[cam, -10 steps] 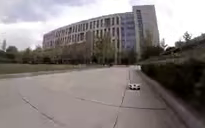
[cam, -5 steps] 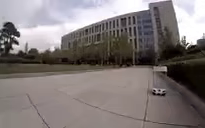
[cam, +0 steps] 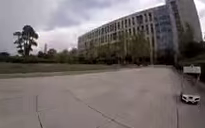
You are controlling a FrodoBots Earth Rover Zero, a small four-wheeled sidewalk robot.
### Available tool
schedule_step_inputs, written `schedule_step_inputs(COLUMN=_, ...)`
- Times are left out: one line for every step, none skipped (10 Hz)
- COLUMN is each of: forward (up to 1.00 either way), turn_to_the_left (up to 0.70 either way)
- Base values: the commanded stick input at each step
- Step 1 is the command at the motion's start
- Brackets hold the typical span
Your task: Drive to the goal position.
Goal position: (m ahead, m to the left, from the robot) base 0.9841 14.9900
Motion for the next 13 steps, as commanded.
schedule_step_inputs(forward=0.70, turn_to_the_left=0.27)
schedule_step_inputs(forward=0.70, turn_to_the_left=0.27)
schedule_step_inputs(forward=0.70, turn_to_the_left=0.27)
schedule_step_inputs(forward=0.70, turn_to_the_left=0.27)
schedule_step_inputs(forward=0.70, turn_to_the_left=0.27)
schedule_step_inputs(forward=0.70, turn_to_the_left=0.27)
schedule_step_inputs(forward=0.70, turn_to_the_left=0.27)
schedule_step_inputs(forward=0.70, turn_to_the_left=0.27)
schedule_step_inputs(forward=0.70, turn_to_the_left=0.27)
schedule_step_inputs(forward=0.70, turn_to_the_left=0.27)
schedule_step_inputs(forward=0.75, turn_to_the_left=0.27)
schedule_step_inputs(forward=0.81, turn_to_the_left=0.27)
schedule_step_inputs(forward=0.93, turn_to_the_left=0.27)
